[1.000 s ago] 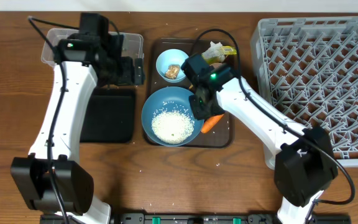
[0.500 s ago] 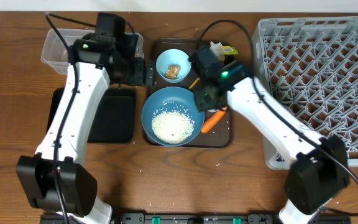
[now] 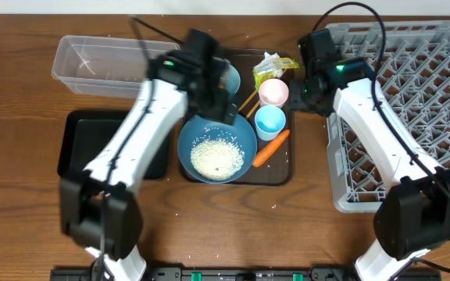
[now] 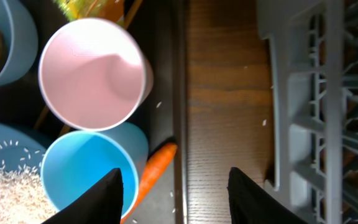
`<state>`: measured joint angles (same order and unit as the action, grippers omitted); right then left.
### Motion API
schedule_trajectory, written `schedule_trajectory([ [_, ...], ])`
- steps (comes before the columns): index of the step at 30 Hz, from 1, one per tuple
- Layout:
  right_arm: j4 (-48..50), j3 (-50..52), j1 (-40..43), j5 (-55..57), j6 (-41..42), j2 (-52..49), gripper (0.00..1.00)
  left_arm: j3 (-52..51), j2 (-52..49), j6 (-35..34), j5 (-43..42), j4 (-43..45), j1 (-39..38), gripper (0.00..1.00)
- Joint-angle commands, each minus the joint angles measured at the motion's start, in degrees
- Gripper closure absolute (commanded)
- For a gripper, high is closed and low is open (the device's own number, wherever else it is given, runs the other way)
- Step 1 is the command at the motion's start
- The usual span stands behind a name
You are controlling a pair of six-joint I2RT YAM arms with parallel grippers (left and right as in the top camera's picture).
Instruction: Sort waste into correct bins and load items into the dishwasher rack
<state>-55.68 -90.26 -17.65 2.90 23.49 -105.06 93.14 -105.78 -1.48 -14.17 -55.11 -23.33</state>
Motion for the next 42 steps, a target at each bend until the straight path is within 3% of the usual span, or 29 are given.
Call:
schedule_trajectory([
  [1,0.4,-0.5,1.5,-1.0,-0.4,0.7,0.49,-0.3,-2.6,0.7,0.5,-0.1,-3.9,0.02],
  [6,1.0,-0.5,3.4,-1.0,-0.4,0.7,0.49,-0.3,-5.3,-1.2,0.5,-1.4,-9.0,0.02],
  [13,1.2,-0.5,6.3,-0.8,-0.4,0.7,0.48,-0.3,-9.4,-9.0,0.7,-1.5,-15.1,0.00],
  [18,0.9,-0.5,7.1,-0.8,-0.9,0.7,0.48,-0.3,-13.2,-12.6,5.4,-2.3,-18.3,0.05],
  [26,0.6,-0.5,7.1,-0.8,-0.9,0.7,0.48,-0.3,-14.7,-13.0,7.6,-2.8,-18.8,0.25],
  [32,0.6,-0.5,7.1,-0.8,-0.9,0.7,0.47,-0.3,-14.8,-13.5,9.2,-2.9,-18.8,0.55],
  [38,0.6,-0.5,7.1,-0.7,-0.9,0.7,0.47,-4.2,-14.8,-13.8,10.9,-0.6,-18.8,0.59],
  [42,0.6,-0.5,7.1,-0.7,-0.9,0.7,0.47,-5.9,-14.8,-13.9,10.8,0.7,-18.8,0.73],
])
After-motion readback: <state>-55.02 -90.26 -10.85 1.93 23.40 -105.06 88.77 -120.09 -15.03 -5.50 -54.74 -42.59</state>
